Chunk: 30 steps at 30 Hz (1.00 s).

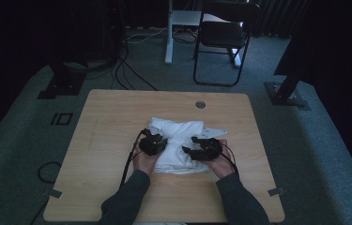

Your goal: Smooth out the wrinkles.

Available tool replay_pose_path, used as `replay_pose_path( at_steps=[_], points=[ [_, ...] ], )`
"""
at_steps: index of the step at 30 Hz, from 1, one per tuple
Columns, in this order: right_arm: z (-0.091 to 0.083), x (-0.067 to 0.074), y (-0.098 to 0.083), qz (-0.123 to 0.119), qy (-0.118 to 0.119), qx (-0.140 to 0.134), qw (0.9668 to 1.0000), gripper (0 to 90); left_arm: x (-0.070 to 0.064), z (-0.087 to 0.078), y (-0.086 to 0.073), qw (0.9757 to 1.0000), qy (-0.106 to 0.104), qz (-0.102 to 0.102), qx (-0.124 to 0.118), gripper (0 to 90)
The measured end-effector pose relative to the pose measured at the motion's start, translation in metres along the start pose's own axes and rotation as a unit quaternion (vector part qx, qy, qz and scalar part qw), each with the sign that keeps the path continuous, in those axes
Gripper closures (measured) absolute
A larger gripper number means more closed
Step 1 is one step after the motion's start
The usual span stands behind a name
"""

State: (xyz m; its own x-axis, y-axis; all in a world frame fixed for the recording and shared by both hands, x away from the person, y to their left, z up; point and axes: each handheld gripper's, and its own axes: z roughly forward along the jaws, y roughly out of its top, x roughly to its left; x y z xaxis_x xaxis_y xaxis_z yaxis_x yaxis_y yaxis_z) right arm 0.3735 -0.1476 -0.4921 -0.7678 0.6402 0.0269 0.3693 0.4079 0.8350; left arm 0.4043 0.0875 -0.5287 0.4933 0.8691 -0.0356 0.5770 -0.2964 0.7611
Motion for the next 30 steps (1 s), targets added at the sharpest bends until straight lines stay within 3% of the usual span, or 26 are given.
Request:
replay_pose_path(
  at_steps=[1, 2, 3, 6, 9, 15, 20, 23, 26, 30],
  points=[
    [0.004, -0.001, 0.000, 0.000, -0.004, 0.007, 1.0000, 39.8, 0.000, 0.000, 0.000, 1.0000, 0.000, -0.001, -0.001, 70.1],
    [0.008, -0.003, 0.000, 0.000, -0.006, 0.013, 0.9999, 46.4, 0.000, 0.000, 0.000, 1.0000, 0.000, -0.001, -0.001, 70.1],
    [0.010, -0.005, -0.002, 0.003, -0.001, 0.018, 0.9998, 61.3, 0.000, 0.000, 0.000, 1.0000, 0.000, -0.001, 0.000, 70.1],
    [0.003, -0.003, -0.006, 0.002, -0.010, 0.020, 0.9998, 82.5, 0.001, 0.000, 0.000, 1.0000, -0.001, -0.002, -0.001, 70.1],
    [-0.018, -0.002, -0.014, 0.005, -0.020, 0.004, 0.9998, 86.3, 0.001, -0.001, 0.000, 1.0000, -0.002, -0.003, -0.001, 70.0],
    [-0.065, -0.007, -0.046, 0.031, -0.021, -0.023, 0.9990, 87.1, 0.002, -0.001, 0.000, 1.0000, -0.006, -0.006, -0.002, 69.8],
    [-0.078, -0.008, -0.076, 0.040, -0.020, 0.003, 0.9990, 85.6, 0.002, -0.001, 0.000, 0.9999, -0.007, -0.007, -0.003, 69.5],
    [-0.085, -0.010, -0.086, 0.041, -0.031, 0.014, 0.9986, 74.0, 0.003, -0.002, 0.000, 0.9999, -0.012, -0.011, -0.002, 69.1],
    [-0.092, -0.015, -0.081, 0.054, -0.047, -0.010, 0.9974, 60.4, 0.003, -0.002, 0.000, 0.9999, -0.012, -0.008, -0.003, 68.4],
    [-0.081, -0.026, -0.052, 0.070, -0.058, -0.046, 0.9948, 54.2, 0.002, -0.003, -0.001, 0.9998, -0.013, -0.007, -0.009, 66.9]
  ],
)
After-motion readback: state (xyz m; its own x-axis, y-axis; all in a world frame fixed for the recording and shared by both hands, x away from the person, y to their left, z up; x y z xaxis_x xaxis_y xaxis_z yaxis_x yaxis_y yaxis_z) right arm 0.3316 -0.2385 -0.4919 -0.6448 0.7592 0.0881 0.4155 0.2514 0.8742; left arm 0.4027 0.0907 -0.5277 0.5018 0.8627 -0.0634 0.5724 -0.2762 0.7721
